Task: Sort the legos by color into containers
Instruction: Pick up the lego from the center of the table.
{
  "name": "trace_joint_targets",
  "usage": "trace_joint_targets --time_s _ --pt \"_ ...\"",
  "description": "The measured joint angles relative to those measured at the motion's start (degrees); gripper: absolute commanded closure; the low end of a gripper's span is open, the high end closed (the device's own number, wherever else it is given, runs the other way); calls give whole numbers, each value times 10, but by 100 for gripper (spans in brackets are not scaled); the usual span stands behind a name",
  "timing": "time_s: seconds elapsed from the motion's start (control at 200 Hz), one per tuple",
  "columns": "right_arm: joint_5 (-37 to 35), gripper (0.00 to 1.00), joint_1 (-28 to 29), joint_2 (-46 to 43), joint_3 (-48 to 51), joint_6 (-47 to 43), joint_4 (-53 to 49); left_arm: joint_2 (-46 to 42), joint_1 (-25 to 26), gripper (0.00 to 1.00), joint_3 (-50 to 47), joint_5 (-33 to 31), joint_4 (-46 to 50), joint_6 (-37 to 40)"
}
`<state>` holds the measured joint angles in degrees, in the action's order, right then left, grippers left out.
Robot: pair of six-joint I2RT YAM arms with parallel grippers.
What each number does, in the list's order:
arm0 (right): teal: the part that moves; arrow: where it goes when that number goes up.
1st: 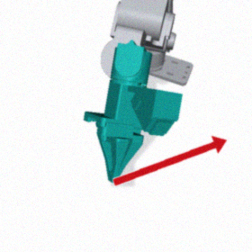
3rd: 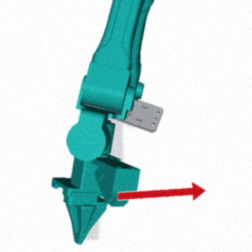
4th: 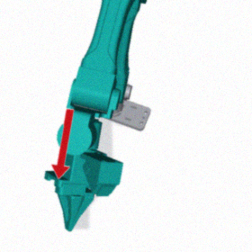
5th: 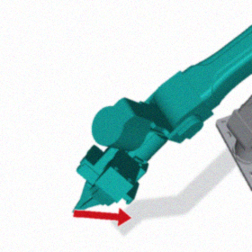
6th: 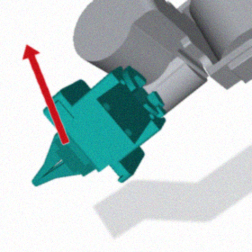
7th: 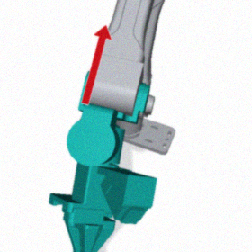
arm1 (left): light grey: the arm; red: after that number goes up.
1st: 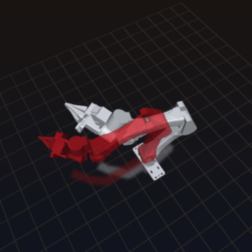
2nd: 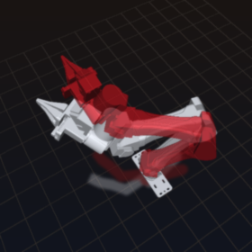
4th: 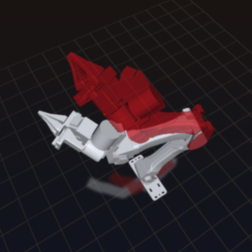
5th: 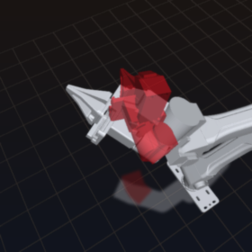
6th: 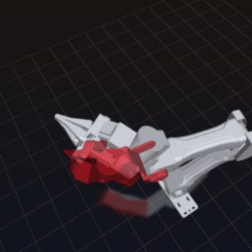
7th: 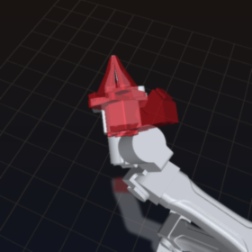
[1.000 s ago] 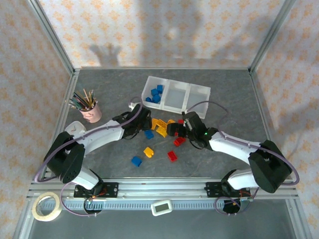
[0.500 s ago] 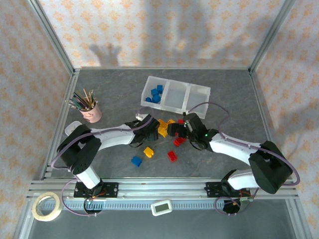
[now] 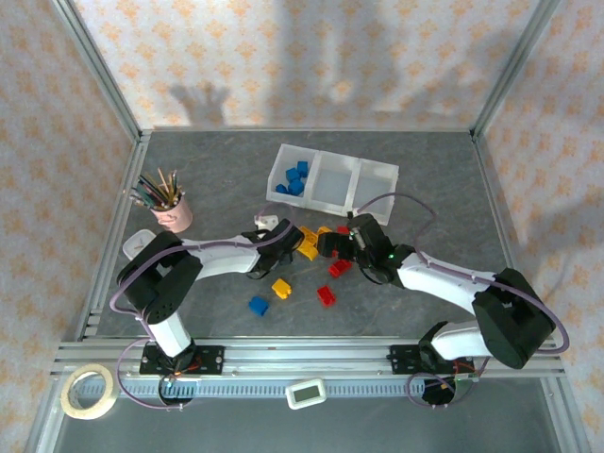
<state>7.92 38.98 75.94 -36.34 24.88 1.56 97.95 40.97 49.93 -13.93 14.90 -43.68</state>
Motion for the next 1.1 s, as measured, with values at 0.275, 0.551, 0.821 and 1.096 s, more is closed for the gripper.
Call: trace_joint_targets --time_s 0.275,0.551,0.821,1.096 --pt "0 0 0 1 -7 0 3 -9 -9 54 -14 2 -21 2" --pt "0 0 0 1 -9 0 4 -9 -9 71 -14 7 -30 7" --pt "-1 0 0 1 -19 -1 0 -33 -9 74 -13 5 -15 17" --pt "-18 0 -40 -16 -54 -5 -21 -90 -9 75 49 5 7 45"
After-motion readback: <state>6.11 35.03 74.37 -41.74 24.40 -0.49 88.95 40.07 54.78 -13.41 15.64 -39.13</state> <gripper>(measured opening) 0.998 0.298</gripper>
